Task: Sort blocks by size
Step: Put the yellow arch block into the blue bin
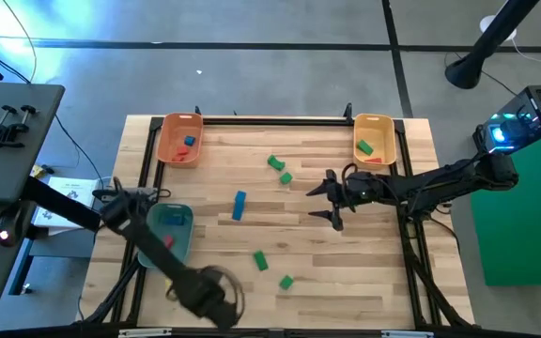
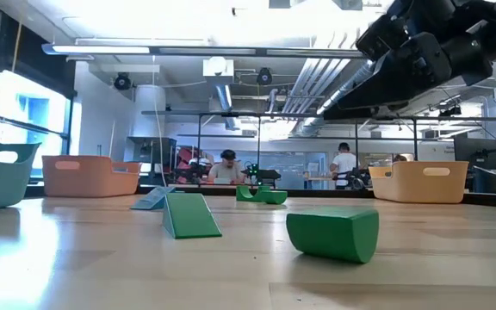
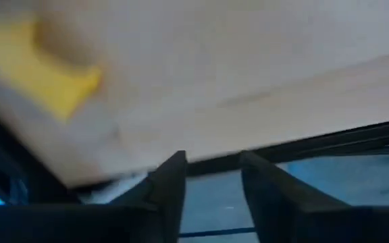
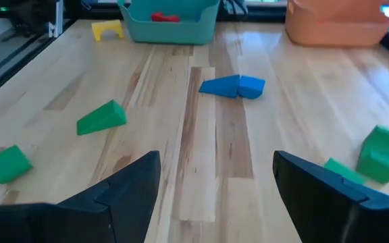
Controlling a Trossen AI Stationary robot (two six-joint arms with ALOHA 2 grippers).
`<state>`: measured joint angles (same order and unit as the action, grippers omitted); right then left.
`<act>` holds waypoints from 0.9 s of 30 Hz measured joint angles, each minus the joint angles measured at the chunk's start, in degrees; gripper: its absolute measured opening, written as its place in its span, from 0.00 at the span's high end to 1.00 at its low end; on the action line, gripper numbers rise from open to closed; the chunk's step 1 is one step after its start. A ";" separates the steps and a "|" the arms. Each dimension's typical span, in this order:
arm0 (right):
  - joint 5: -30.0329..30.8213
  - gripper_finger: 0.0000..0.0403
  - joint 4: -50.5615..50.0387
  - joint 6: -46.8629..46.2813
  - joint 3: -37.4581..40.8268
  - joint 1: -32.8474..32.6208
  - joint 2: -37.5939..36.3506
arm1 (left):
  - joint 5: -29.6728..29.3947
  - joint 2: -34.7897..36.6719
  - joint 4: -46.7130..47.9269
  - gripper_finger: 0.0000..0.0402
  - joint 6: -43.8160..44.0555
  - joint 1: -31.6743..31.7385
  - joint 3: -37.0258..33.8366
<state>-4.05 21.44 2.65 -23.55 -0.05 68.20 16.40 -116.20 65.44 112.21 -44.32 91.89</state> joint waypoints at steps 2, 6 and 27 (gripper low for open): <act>0.00 0.30 0.36 1.51 0.00 0.00 0.00 | 0.17 0.00 -1.01 0.60 8.89 -2.92 0.01; 0.00 0.30 0.30 2.35 0.00 0.00 0.00 | -0.50 -0.01 -0.56 0.46 22.18 -7.90 0.03; -0.08 0.30 0.23 -0.57 0.00 0.00 0.00 | -2.10 -0.96 14.15 0.40 22.24 -9.42 -2.55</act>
<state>-4.13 21.67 2.08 -23.55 -0.05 68.20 14.31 -117.16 79.58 134.45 -53.74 89.33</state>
